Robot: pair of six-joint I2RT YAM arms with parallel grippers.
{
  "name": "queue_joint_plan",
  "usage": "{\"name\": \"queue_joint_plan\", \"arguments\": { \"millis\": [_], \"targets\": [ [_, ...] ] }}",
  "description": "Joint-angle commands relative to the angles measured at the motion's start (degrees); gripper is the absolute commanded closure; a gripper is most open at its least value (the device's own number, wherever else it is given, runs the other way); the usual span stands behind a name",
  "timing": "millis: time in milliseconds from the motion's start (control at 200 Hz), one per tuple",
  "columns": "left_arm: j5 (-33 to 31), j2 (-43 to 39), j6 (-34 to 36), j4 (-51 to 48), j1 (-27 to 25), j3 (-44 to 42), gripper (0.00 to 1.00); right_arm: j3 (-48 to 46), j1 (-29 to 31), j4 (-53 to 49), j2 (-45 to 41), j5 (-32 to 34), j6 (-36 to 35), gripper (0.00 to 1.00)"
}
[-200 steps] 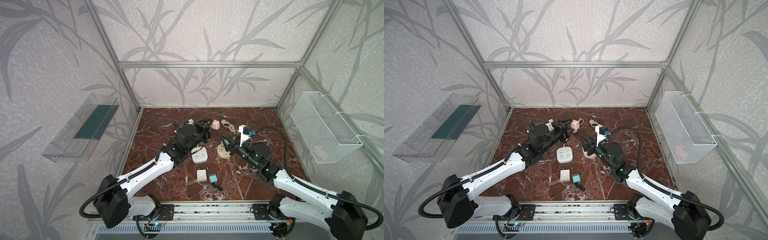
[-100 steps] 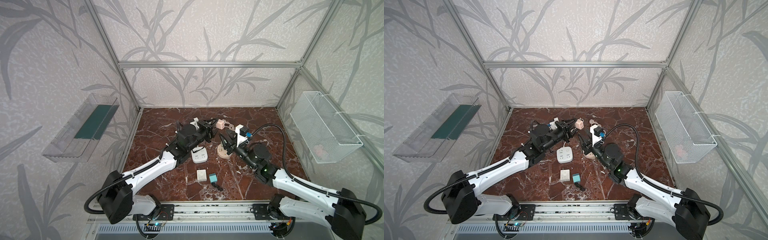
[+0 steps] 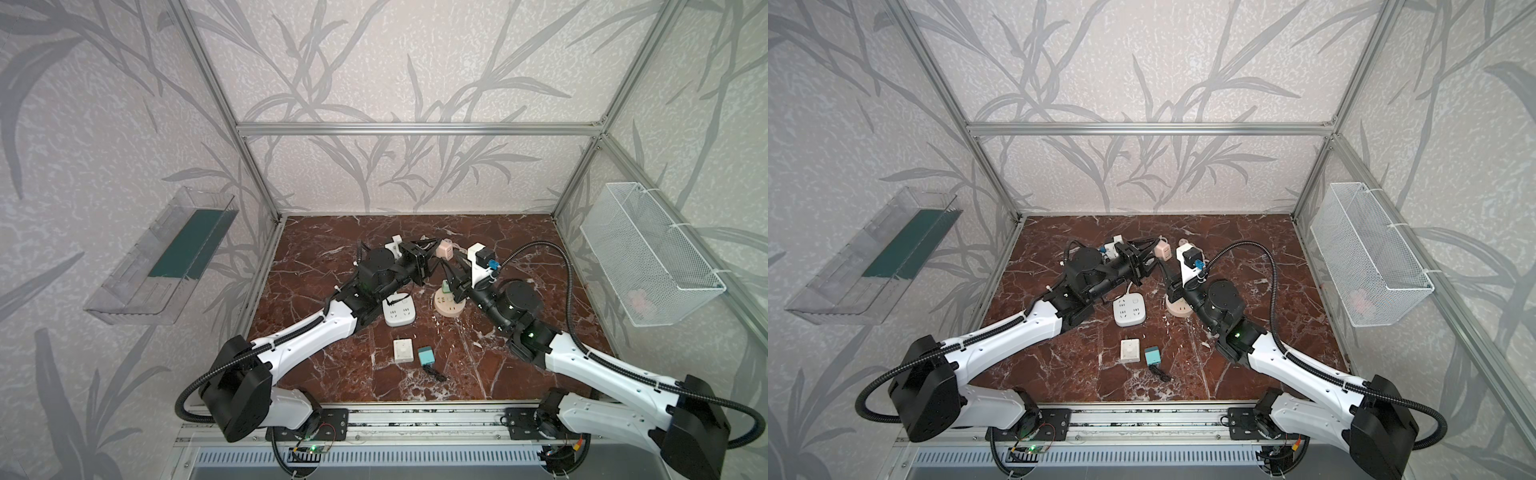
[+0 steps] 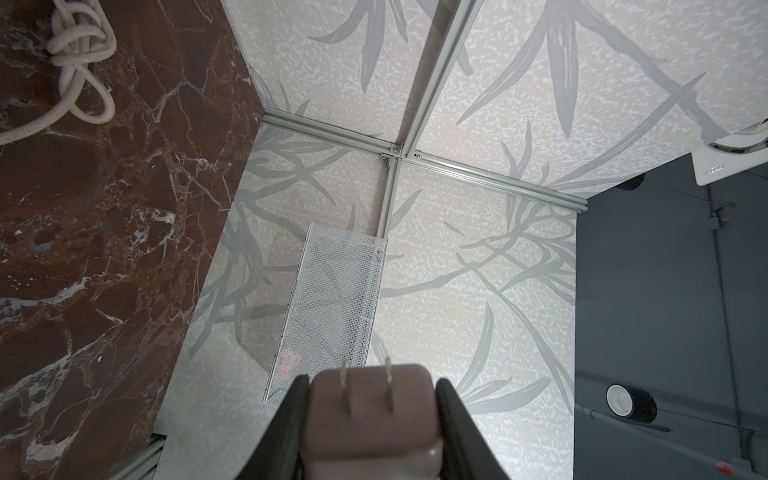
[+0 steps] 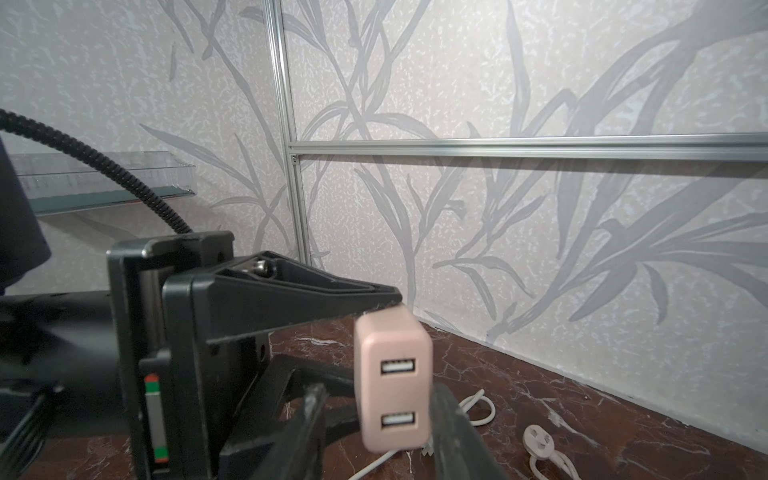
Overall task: Insert the plug
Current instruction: 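Close right gripper on the pink adapter held up by left gripper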
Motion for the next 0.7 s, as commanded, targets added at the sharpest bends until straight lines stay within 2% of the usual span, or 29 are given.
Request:
{"name": "queue_joint_plan", "arguments": {
  "millis": [0, 540, 565, 600, 665, 695],
  "targets": [
    [3.34, -0.38, -0.15, 3.01, -0.34, 1.66, 1.0, 2.88, 0.3, -0.51, 1.28, -0.63, -1.32, 0.6],
    [5.54, 0.44, 0.02, 5.43, -0.5, 1.56, 1.0, 6.48, -0.49, -3.94, 4.61, -2.8, -0.65, 0.67],
    [5.82, 0.53, 0.22, 5.25, -0.56, 1.86, 1.0, 6.48, -0.57, -3.88, 4.46, -2.91, -0.6, 0.69],
    [6.21, 0.62, 0.53, 5.01, -0.52, 2.1, 1.0, 6.56, -0.63, -3.85, 4.36, -3.23, -0.51, 0.78],
    [6.76, 0.99, 0.7, 4.31, -0.54, 2.38, 1.0, 6.72, -0.67, -4.0, 4.03, -3.55, -0.44, 1.0],
    [7.04, 1.13, 0.71, 3.81, -0.5, 2.39, 1.0, 6.9, -0.71, -4.31, 3.93, -3.46, -0.42, 1.0]
  ]
}}
